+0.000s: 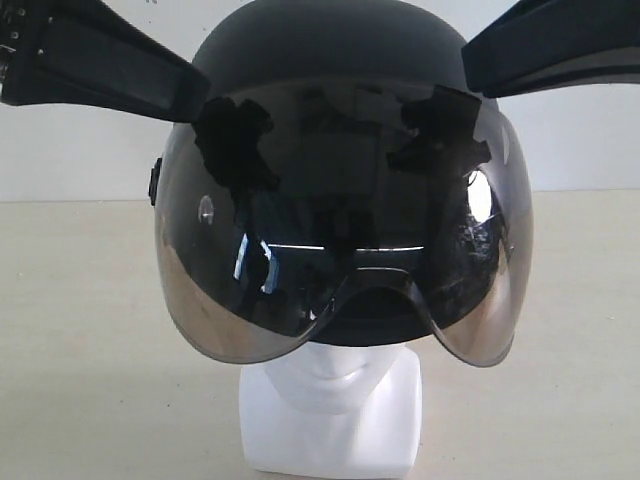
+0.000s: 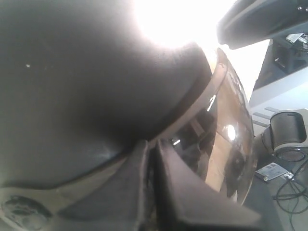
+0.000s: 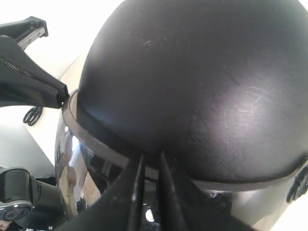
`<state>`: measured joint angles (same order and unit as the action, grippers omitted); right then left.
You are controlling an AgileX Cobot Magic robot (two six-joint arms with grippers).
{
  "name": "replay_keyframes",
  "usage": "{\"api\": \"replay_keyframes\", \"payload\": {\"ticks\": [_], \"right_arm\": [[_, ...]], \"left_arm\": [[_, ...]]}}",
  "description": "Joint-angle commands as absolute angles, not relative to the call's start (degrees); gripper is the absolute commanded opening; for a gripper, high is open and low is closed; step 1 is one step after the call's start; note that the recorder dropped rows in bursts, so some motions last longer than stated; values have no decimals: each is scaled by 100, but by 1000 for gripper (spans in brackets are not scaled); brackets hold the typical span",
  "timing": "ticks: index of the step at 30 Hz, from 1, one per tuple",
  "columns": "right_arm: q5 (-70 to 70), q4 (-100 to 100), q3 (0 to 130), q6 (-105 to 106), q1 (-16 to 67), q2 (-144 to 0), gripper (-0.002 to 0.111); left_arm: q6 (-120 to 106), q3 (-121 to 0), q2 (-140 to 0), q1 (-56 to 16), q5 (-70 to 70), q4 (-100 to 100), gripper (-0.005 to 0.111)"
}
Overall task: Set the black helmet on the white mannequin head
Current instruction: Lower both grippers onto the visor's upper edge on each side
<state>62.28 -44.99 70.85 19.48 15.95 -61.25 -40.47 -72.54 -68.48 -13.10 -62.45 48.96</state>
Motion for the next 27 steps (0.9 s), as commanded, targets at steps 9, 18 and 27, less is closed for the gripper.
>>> {"api": "replay_keyframes", "payload": {"ticks": [9, 18, 27], "right_arm": [[6600, -4506, 7069, 2050, 1593, -6361, 12], [6723, -4467, 7069, 2050, 1593, -6364, 12], [6751, -4444, 7069, 2050, 1593, -6477, 12]], "left_arm": [[-3922, -7270, -7078, -1340, -6543, 4714, 4], [-3836, -7258, -7078, -1340, -6633, 4345, 4], [-3684, -7258, -7078, -1340, -6643, 4054, 4]]}}
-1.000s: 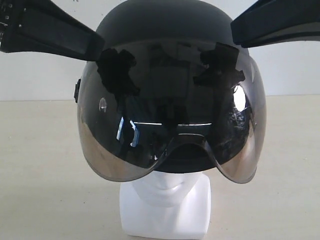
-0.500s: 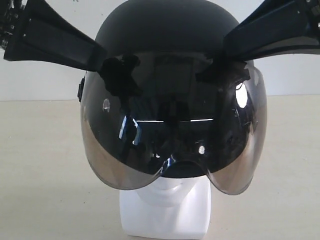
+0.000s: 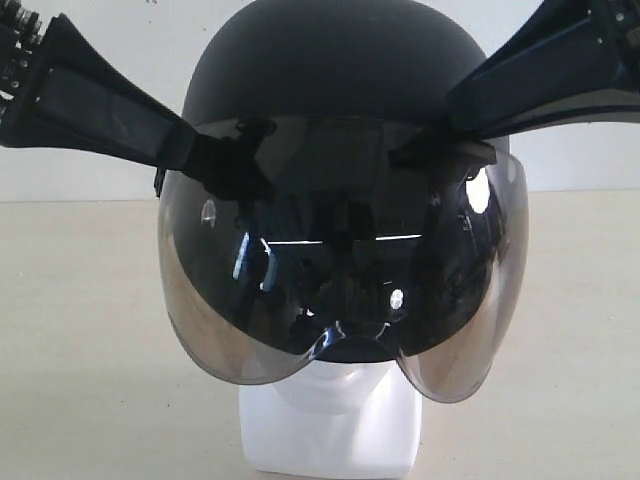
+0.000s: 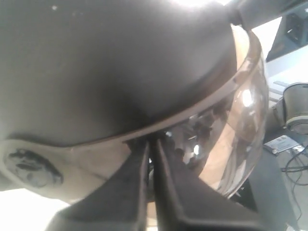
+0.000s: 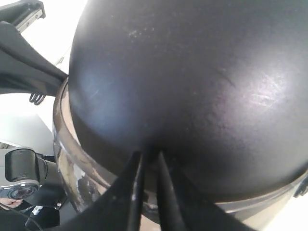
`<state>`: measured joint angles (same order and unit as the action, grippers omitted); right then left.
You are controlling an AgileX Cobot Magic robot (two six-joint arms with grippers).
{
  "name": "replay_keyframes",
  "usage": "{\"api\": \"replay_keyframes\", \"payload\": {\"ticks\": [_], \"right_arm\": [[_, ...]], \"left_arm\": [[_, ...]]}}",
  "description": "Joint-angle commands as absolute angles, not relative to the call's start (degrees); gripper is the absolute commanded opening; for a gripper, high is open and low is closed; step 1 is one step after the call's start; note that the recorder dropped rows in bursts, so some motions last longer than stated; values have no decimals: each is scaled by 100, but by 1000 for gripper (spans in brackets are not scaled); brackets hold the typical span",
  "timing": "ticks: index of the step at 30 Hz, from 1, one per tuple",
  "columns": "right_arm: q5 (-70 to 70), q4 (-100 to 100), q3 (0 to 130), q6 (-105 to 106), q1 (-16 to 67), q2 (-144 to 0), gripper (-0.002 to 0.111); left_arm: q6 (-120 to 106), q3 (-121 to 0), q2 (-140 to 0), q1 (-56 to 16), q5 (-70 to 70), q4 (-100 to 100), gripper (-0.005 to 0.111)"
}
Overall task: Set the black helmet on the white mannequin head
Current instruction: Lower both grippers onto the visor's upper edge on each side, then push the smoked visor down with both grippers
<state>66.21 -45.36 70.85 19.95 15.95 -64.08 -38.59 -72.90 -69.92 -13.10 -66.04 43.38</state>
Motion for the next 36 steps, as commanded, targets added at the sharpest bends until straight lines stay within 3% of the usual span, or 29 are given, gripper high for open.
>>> {"api": "replay_keyframes", "payload": {"ticks": [1, 20, 28, 36], "right_arm": [[6772, -4445, 7069, 2050, 1593, -6477, 12], [6996, -4418, 7069, 2050, 1593, -6477, 12], [6996, -4418, 7069, 2050, 1593, -6477, 12], [6996, -4418, 7069, 2050, 1593, -6477, 12]], "left_arm": [[-3672, -7258, -7078, -1340, -6643, 4040, 4], [-3695, -6641, -7014, -1328, -6384, 4257, 4], [-3949, -7263, -6536, -1328, -5908, 5381, 4], [-3994, -7354, -7014, -1328, -5998, 5426, 4]]}}
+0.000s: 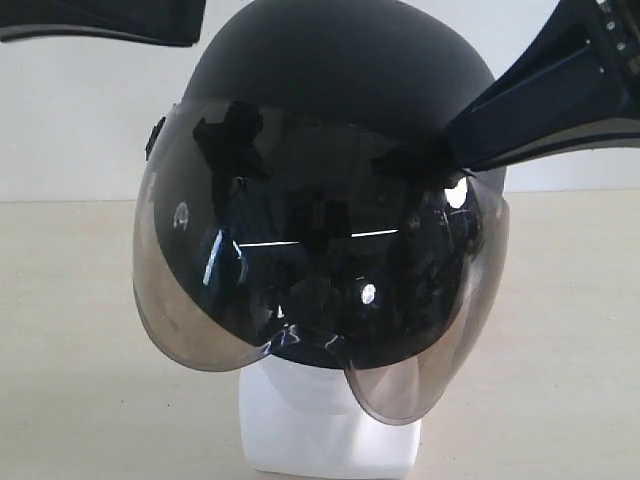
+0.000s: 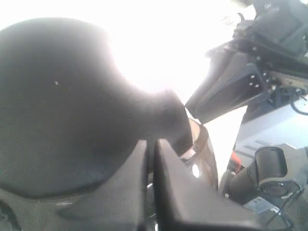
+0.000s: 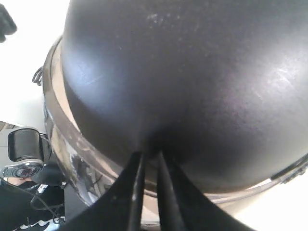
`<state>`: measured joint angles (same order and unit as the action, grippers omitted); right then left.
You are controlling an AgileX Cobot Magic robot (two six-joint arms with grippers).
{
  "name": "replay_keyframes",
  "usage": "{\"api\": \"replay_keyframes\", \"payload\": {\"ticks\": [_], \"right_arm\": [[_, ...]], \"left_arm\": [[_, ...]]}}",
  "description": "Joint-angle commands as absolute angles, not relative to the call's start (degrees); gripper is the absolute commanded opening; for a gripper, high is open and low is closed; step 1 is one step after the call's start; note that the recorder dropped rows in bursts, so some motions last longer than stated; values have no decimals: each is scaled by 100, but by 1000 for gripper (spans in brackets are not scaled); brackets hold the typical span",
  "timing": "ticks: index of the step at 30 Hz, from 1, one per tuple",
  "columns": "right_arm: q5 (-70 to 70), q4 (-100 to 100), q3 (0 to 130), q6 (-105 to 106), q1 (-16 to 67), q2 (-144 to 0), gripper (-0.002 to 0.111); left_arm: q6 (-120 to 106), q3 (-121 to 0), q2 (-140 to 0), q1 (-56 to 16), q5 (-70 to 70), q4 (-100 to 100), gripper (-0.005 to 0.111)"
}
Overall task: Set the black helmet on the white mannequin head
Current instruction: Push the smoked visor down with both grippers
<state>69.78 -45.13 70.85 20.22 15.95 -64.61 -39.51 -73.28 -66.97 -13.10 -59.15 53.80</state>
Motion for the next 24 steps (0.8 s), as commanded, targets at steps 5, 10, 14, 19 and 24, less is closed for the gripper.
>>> {"api": "replay_keyframes", "payload": {"ticks": [5, 10, 14, 19, 24], "right_arm": [[6996, -4418, 7069, 2063, 1593, -6477, 12], [6996, -4418, 7069, 2063, 1593, -6477, 12], [6996, -4418, 7069, 2053, 1593, -6477, 12], [6954, -4418, 7069, 2053, 1593, -6477, 12], [6996, -4418, 7069, 2053, 1593, -6477, 12]], "left_arm": [[-4011, -7354, -7320, -1328, -6053, 5416, 4], [-4079, -7354, -7365, -1328, -6323, 5106, 4], [-4014, -7354, -7365, -1328, -6581, 4777, 4], [-3802, -7354, -7365, -1328, -6798, 4241, 4], [-3761, -7354, -7365, -1328, -6798, 4122, 4]]}}
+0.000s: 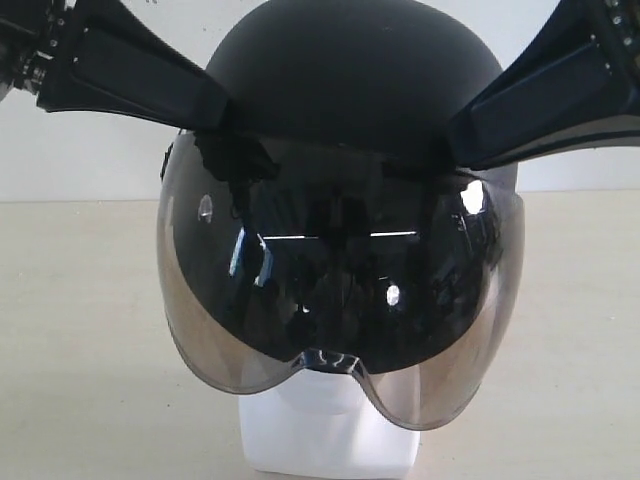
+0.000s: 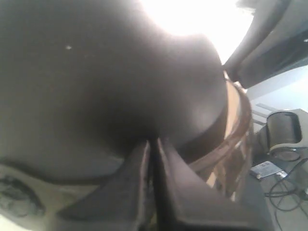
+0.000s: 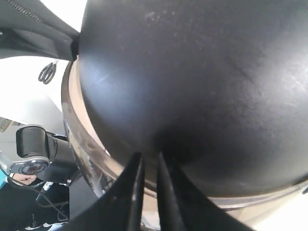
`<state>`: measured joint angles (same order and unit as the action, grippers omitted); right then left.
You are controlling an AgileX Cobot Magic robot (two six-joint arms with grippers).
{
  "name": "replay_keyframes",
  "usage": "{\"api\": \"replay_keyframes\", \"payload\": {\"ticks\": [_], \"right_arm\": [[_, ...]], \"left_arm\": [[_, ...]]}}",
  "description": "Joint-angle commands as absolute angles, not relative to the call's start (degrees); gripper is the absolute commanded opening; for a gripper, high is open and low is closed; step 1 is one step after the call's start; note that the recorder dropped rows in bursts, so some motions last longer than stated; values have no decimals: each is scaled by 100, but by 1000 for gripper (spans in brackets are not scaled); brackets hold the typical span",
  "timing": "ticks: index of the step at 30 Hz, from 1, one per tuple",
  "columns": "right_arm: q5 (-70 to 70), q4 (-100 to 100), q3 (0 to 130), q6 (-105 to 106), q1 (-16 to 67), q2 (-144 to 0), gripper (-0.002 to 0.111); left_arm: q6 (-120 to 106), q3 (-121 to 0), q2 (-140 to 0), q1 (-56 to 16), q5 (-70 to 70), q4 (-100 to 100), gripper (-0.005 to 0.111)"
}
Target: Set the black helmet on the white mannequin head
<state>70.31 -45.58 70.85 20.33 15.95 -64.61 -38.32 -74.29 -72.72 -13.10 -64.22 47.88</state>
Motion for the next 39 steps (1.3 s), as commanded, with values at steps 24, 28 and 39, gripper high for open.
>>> {"api": "replay_keyframes", "payload": {"ticks": [24, 28, 39], "right_arm": [[6996, -4450, 6567, 2013, 1593, -6467, 12], [6996, -4440, 6567, 2013, 1593, -6467, 12], [6996, -4395, 6567, 2013, 1593, -6467, 12]], "left_arm": [[-3731, -6786, -7365, -1328, -6753, 4088, 4], [-3731, -6717, -7365, -1328, -6744, 4056, 4], [-3731, -6592, -7365, -1328, -6671, 3971, 4]]}}
